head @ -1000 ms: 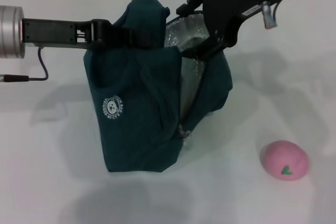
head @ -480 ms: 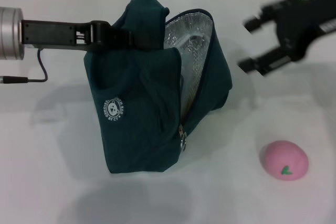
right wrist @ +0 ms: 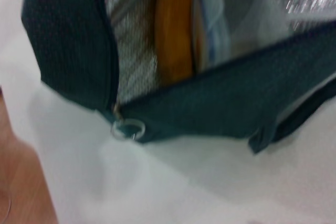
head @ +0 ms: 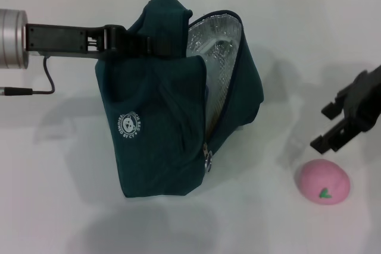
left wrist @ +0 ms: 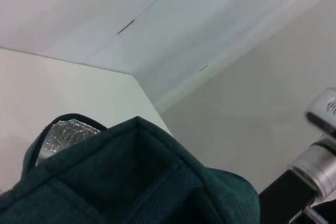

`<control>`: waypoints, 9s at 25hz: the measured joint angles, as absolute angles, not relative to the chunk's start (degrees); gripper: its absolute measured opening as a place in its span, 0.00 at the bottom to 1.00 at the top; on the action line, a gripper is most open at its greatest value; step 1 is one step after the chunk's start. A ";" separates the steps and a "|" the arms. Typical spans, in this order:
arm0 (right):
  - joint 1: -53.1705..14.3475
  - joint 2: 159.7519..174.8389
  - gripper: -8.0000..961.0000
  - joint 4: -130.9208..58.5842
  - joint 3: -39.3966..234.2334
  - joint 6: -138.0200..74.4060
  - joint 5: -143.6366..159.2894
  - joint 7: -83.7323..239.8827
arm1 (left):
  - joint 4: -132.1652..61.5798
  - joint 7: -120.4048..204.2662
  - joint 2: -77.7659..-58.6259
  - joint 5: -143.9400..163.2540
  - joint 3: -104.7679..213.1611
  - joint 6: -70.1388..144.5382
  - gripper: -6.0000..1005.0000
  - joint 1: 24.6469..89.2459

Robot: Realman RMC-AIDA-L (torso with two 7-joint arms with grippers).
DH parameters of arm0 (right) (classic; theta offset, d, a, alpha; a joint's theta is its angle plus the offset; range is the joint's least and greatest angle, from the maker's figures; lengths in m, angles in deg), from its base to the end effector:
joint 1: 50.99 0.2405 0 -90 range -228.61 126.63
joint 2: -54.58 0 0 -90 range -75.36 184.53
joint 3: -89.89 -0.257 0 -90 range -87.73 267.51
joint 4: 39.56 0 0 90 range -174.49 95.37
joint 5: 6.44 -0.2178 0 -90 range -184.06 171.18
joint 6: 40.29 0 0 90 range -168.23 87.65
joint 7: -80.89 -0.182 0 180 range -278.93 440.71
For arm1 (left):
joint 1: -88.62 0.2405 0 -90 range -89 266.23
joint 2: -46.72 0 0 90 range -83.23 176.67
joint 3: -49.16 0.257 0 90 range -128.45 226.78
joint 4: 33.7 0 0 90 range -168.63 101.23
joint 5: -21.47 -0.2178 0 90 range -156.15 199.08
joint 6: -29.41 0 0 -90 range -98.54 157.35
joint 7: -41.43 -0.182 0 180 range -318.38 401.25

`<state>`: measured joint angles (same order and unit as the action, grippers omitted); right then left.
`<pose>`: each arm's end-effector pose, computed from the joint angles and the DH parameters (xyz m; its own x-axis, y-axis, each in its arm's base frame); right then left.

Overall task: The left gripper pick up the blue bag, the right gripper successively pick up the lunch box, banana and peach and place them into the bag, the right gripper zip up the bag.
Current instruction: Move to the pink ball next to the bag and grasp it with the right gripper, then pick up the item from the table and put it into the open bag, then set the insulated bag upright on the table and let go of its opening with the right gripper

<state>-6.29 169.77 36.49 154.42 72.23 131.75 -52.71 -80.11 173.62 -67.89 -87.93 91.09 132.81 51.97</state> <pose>0.1447 0.3551 0.0168 0.8387 -0.4759 0.2647 -0.4625 -0.8791 -0.1150 -0.1824 0.3627 0.0225 0.4137 0.8223 0.3908 0.7612 -0.5479 0.3470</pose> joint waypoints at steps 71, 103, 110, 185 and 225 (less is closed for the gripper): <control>-7.62 169.86 0.17 30.88 161.19 67.30 135.13 -51.57 | -80.11 173.27 -67.79 -88.00 91.08 132.87 0.08 51.80; -7.83 169.92 0.06 25.30 150.20 58.16 105.27 -39.37 | -78.92 172.47 -67.86 -87.49 91.03 133.64 0.08 51.80; -7.70 170.17 0.06 24.35 155.33 53.79 101.65 -36.58 | -78.51 172.03 -67.72 -87.16 91.09 133.64 0.08 51.79; -12.25 170.51 0.49 -16.61 143.30 40.45 87.95 -32.58 | -77.82 170.08 -68.36 -86.91 92.05 133.72 0.09 51.09; -28.60 168.22 0.18 -2.79 142.01 56.34 77.94 -23.91 | -67.11 167.47 -72.41 -86.49 95.42 122.72 0.09 48.33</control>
